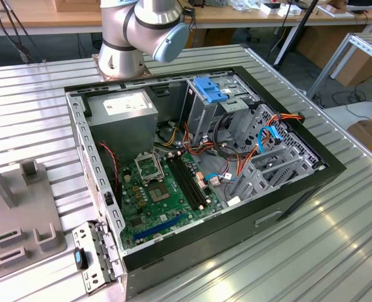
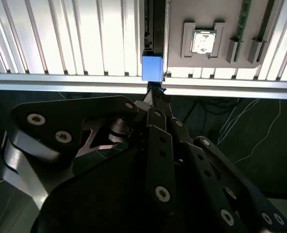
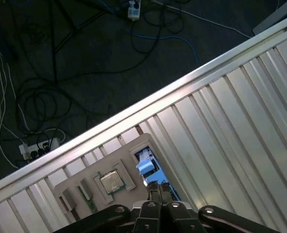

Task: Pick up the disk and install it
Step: 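Pick up the disk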

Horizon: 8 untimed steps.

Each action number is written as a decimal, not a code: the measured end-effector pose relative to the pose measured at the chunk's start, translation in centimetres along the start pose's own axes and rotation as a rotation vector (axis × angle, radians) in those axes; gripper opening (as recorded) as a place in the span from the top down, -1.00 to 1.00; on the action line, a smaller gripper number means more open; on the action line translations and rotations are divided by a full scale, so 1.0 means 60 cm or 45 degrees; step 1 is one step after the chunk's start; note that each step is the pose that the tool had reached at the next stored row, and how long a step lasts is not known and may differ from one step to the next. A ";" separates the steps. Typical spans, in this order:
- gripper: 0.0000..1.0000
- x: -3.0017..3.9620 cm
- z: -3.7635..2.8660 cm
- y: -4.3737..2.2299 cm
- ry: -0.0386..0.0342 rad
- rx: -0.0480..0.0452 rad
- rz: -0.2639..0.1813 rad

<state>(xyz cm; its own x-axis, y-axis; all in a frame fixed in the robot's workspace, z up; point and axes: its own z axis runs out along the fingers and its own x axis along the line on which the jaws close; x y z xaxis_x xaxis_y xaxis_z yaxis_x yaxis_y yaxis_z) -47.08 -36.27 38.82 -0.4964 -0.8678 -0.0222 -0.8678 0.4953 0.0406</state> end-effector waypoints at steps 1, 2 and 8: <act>0.79 0.000 0.000 0.000 0.0000 0.000 -0.003; 0.79 0.000 0.000 0.000 0.0010 -0.001 -0.024; 0.79 0.000 0.000 0.000 0.0096 -0.005 -0.234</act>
<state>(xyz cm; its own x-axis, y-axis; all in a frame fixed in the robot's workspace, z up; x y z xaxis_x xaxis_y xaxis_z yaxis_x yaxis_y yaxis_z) -47.07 -36.27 38.82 -0.3290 -0.9441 -0.0221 -0.9438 0.3280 0.0407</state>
